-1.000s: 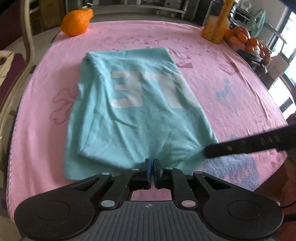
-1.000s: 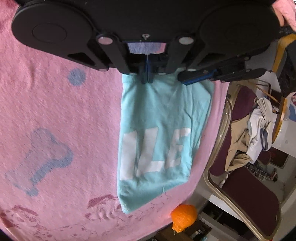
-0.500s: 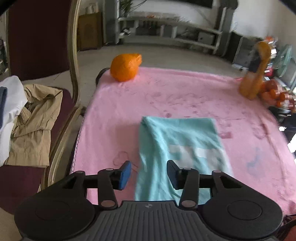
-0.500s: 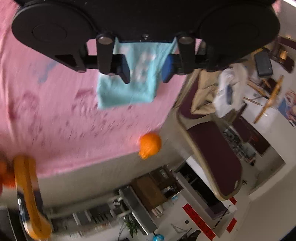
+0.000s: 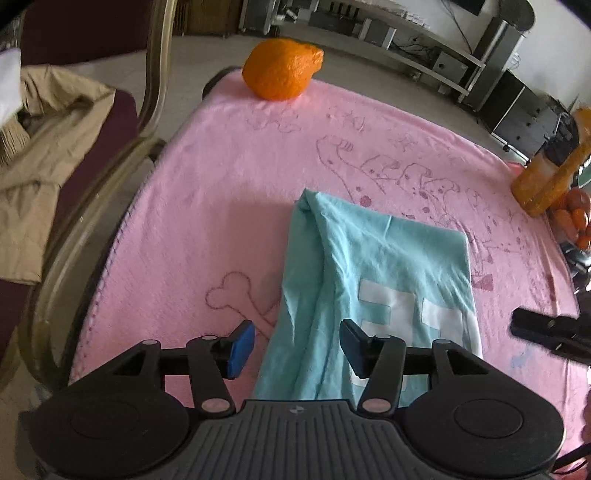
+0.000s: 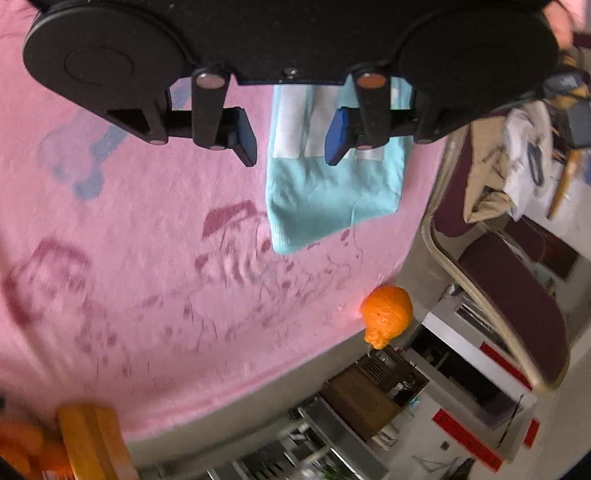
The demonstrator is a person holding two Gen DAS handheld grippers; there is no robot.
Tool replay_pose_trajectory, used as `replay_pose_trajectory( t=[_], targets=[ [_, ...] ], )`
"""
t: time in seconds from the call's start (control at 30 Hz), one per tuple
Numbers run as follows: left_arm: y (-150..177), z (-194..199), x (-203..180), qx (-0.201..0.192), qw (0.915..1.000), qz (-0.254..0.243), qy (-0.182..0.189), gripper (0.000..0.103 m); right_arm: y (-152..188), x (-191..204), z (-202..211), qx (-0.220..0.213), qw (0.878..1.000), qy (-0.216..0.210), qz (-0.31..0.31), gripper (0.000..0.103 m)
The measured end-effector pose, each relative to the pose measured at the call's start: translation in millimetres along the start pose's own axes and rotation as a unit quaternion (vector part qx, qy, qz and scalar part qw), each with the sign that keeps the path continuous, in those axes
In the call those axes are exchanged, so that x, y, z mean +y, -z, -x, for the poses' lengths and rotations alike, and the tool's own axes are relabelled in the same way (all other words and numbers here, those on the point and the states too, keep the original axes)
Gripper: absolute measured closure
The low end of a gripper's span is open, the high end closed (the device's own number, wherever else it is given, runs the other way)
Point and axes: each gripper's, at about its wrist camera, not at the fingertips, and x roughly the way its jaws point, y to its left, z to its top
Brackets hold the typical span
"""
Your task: Fold clothes
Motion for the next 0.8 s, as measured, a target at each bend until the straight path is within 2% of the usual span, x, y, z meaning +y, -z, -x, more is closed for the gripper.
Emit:
replay_pose_trajectory(
  t=[0.1, 0.23, 0.33, 0.53, 0.63, 0.8],
  targets=[
    [-5, -5, 12, 0.006, 0.9996, 0.024, 0.017, 0.048, 1, -9, -11, 0.024, 0.999, -0.009, -0.025, 0.062],
    [-11, -13, 33, 0.013, 0.9951, 0.071, 0.068, 0.046, -2, -16, -23, 0.041, 0.998, -0.013, -0.042, 0.062],
    [-13, -20, 39, 0.019, 0.9934, 0.081, 0.080, 0.047, -4, -21, -26, 0.046, 0.997, -0.022, -0.054, 0.062],
    [-19, -29, 32, 0.019, 0.9914, 0.064, 0.112, 0.051, -6, -28, -32, 0.054, 0.996, -0.030, -0.070, 0.063],
    [-21, -37, 29, 0.037, 0.9898, 0.061, 0.124, 0.053, -7, -31, -31, 0.054, 0.996, -0.030, -0.068, 0.066],
    [-20, -44, 18, 0.059, 0.9905, 0.041, 0.117, 0.052, -8, -35, -34, 0.056, 0.995, -0.038, -0.078, 0.068]
  ],
)
